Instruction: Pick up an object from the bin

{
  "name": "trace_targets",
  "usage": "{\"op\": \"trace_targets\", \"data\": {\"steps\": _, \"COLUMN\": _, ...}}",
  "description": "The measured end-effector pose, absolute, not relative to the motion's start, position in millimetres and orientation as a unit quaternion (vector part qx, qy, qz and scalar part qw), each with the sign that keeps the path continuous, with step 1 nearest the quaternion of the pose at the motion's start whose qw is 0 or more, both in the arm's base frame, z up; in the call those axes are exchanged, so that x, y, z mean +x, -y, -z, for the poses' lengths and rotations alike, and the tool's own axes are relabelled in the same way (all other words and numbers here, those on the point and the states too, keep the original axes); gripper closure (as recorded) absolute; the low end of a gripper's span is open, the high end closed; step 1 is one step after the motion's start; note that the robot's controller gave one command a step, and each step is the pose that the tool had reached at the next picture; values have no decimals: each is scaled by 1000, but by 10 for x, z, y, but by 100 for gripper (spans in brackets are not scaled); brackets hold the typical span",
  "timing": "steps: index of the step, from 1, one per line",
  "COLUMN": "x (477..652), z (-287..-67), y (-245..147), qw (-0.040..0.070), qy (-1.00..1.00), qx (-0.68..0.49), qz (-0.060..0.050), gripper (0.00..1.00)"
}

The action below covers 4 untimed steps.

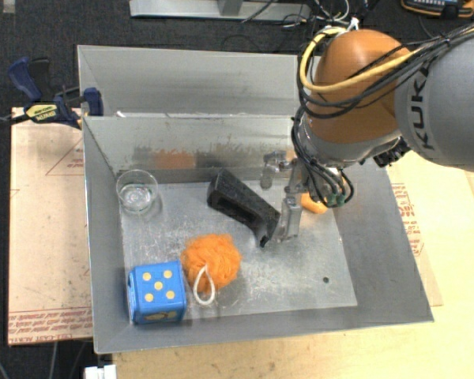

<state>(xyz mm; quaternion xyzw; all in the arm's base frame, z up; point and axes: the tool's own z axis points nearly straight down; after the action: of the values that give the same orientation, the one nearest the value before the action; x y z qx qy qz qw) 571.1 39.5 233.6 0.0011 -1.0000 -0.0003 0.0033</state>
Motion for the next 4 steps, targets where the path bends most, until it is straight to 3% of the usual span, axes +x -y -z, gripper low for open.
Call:
{"op": "trace_targets", "data": {"steps": 1, "x": 5722, "z": -2383, "y": -394, "qw": -1, "qy": 1000, "qx": 1, "qz": 1, "gripper": 0}}
{"op": "trace_targets", "data": {"steps": 2, "x": 5703, "z": -1999, "y": -418, "qw": -3, "qy": 999, "qx": 34, "qz": 1, "gripper": 0}}
{"op": "trace_targets", "data": {"steps": 3, "x": 5776, "z": -1399, "y": -497, "qw": -3, "qy": 999, "qx": 54, "qz": 1, "gripper": 0}}
{"op": "trace_targets", "data": {"steps": 4, "x": 5816, "z": -1088, "y": -565, "qw": 0, "qy": 992, "qx": 127, "qz": 1, "gripper": 0}}
